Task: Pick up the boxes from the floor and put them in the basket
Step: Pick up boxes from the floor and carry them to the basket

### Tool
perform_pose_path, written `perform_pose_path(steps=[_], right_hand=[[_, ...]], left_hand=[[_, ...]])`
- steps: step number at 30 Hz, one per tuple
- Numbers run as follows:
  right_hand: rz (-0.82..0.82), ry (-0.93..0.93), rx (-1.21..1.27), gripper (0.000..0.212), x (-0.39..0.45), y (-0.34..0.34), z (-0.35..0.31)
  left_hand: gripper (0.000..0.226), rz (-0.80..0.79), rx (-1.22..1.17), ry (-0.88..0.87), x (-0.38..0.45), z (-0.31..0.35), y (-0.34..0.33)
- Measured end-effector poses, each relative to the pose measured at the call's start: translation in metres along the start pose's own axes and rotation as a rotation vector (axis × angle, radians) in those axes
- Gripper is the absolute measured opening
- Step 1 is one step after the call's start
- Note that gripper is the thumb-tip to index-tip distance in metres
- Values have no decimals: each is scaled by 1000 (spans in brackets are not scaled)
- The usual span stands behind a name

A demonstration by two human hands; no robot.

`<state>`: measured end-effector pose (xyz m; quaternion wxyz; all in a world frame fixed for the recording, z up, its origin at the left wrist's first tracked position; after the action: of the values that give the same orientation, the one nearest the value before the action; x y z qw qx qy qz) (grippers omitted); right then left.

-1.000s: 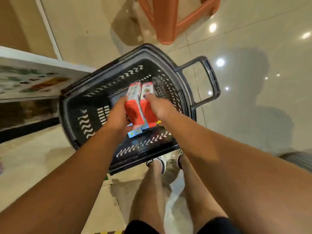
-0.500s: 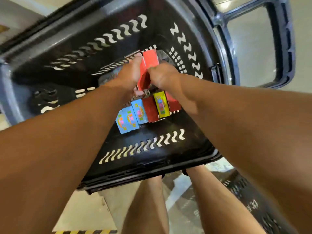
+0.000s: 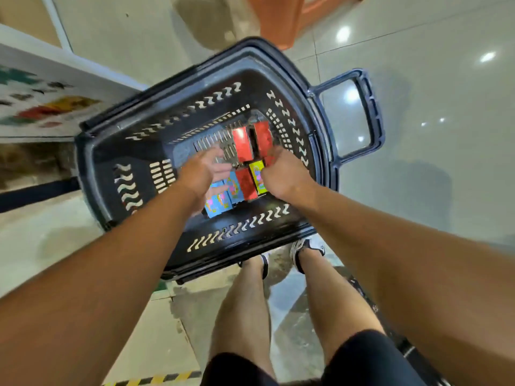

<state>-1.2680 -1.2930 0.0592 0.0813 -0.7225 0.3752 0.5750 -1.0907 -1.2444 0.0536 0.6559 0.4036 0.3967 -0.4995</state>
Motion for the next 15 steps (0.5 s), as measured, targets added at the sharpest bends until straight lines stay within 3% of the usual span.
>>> perform_pose_path(steps=[2,5,10,15], right_hand=[[-55,53,-13,38,-50,12,6],[-156,113,29,36,-126,34,25],[-88,37,-193,30,-244,94,52],[-85,54,-406,43,-333,144,63]], left_hand=[[35,-13,24,-28,-61,7,8],[27,2,74,-24,-150,7,23],[30,54,112,-69,-291,-6,47],[36,83,81,-140,-399,-14,59]])
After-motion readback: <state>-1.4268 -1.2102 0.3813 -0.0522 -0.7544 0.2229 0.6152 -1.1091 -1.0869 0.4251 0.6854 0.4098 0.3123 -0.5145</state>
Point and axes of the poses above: each hand's wrist, its own x-axis towards the middle knuckle, its own y-axis out of the back of the hand, z = x × y, the point moved 6 cm from there along x, towards the middle knuckle, and after that the axes turned 6 degrees about -y, right-handed, at the moved point
